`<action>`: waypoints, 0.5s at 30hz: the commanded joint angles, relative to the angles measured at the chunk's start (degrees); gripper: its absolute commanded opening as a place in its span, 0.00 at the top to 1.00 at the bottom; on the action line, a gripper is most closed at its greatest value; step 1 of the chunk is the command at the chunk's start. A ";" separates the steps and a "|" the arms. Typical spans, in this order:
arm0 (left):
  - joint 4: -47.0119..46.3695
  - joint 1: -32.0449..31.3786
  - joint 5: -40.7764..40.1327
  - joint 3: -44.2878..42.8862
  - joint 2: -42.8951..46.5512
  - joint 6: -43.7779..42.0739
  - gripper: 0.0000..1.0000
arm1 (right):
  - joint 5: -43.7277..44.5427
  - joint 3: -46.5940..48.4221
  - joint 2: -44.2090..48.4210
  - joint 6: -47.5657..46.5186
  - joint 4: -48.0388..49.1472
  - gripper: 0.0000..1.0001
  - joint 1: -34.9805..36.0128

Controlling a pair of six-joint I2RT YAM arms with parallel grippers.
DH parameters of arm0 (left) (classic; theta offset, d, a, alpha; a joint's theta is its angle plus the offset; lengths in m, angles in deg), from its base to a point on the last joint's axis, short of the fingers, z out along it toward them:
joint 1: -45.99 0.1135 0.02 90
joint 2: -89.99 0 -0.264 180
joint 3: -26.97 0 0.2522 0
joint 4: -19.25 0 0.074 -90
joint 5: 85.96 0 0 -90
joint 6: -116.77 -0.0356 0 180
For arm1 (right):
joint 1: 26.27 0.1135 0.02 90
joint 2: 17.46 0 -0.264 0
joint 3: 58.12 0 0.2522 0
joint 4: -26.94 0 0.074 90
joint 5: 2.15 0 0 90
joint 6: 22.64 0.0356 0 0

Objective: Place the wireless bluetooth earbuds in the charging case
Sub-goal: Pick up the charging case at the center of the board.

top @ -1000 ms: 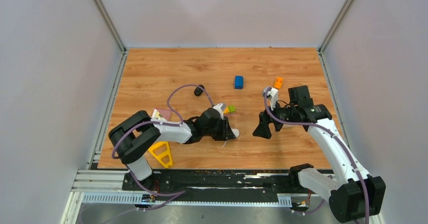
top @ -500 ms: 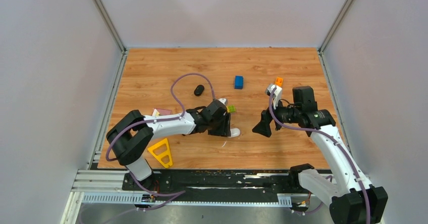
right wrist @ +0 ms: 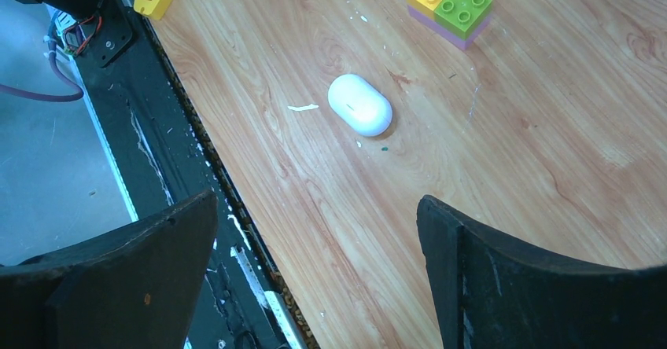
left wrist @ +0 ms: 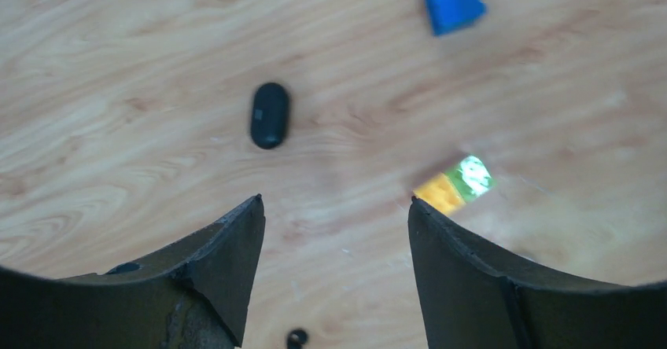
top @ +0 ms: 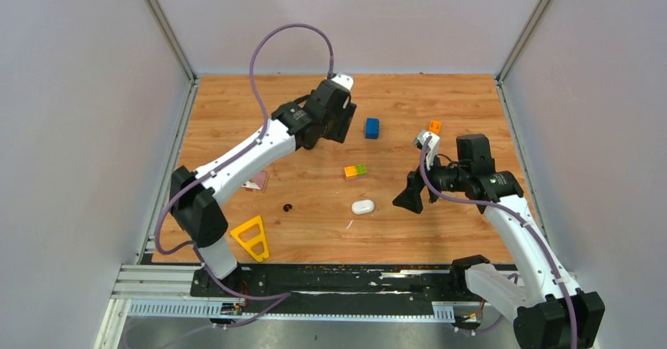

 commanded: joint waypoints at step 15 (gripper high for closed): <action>-14.26 16.78 13.54 7.17 -12.95 -5.05 0.25 | -1.40 -0.15 1.14 0.66 2.33 0.02 -0.37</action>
